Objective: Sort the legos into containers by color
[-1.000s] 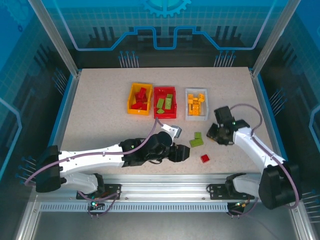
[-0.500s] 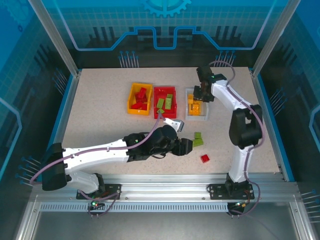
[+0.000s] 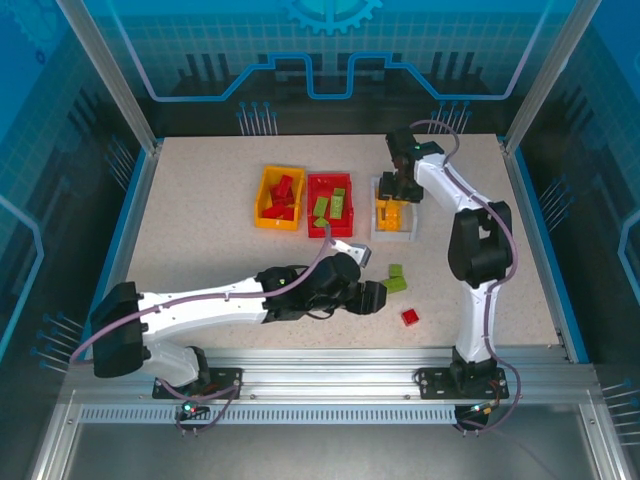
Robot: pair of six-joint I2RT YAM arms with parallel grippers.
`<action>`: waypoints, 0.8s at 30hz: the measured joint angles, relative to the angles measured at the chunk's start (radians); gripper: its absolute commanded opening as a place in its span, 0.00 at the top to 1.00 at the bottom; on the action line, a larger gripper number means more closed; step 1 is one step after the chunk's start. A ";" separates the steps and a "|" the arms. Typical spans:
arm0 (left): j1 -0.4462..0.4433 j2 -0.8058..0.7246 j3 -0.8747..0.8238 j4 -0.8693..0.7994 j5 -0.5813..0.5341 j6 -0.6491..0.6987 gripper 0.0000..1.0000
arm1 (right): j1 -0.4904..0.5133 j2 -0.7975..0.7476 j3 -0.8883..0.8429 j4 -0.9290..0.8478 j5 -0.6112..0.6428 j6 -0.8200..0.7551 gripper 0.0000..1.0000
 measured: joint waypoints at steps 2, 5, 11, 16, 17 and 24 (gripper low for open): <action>0.000 0.034 0.020 -0.011 0.011 0.003 0.33 | 0.010 -0.072 -0.034 0.000 0.003 0.000 0.39; -0.001 0.104 0.077 -0.037 0.035 0.011 0.32 | 0.026 -0.214 -0.098 0.008 0.020 0.004 0.39; -0.024 0.328 0.268 -0.116 0.105 0.023 0.32 | 0.031 -0.622 -0.327 0.027 0.077 0.051 0.37; -0.053 0.534 0.451 -0.217 0.166 0.025 0.31 | 0.032 -0.963 -0.529 0.023 0.109 0.109 0.34; -0.056 0.564 0.475 -0.233 0.171 0.032 0.30 | 0.032 -1.029 -0.572 0.019 0.112 0.121 0.33; -0.061 0.684 0.595 -0.328 0.169 0.204 0.23 | 0.032 -1.370 -0.694 -0.063 0.124 0.198 0.32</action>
